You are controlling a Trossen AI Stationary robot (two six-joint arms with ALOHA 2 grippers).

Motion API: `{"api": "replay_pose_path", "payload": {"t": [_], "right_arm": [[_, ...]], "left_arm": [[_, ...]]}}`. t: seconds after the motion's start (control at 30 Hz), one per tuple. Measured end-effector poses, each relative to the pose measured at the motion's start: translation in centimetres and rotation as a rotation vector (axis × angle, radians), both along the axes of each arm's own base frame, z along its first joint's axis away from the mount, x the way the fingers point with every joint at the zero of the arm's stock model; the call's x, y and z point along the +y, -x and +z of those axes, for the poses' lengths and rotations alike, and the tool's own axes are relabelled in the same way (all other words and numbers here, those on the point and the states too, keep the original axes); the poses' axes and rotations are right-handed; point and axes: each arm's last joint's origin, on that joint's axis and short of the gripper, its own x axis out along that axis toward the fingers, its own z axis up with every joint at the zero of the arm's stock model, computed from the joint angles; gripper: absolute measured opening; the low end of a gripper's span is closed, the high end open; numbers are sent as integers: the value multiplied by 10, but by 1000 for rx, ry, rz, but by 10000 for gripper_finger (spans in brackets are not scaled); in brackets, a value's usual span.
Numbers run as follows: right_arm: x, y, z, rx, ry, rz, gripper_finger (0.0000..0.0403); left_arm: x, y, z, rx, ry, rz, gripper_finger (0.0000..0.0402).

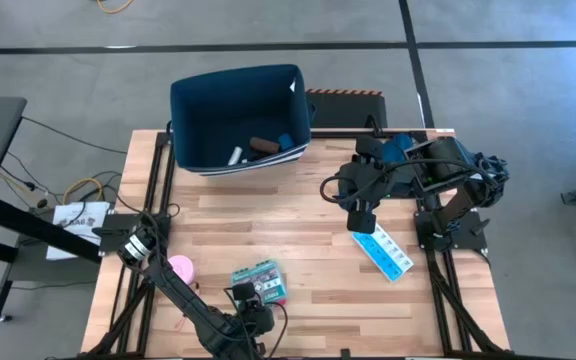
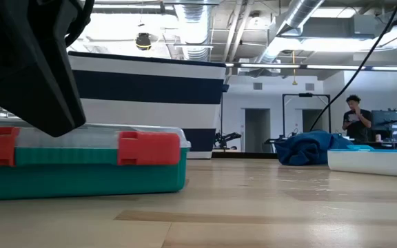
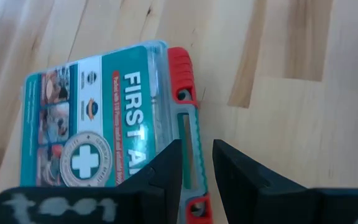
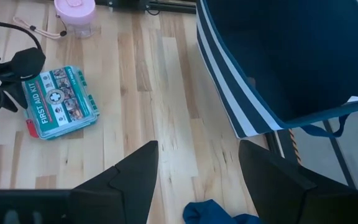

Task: Pick & place medical supplies in basket/bin
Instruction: Put the blue first aid box into the blue bin

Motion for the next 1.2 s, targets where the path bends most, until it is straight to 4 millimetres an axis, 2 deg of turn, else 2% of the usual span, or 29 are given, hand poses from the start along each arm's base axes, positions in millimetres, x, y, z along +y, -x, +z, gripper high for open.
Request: {"api": "replay_pose_path", "payload": {"t": [0.73,0.97,1.2], "right_arm": [[0,0,0,0,0,0,216],[0,0,0,0,0,0,216],[2,-6,-11,47,13,1,216]], "left_arm": [[7,0,-3,100,1,-38,83],[21,-12,-4,165,28,-54,83],[37,-25,-4,202,7,-84,73]]}}
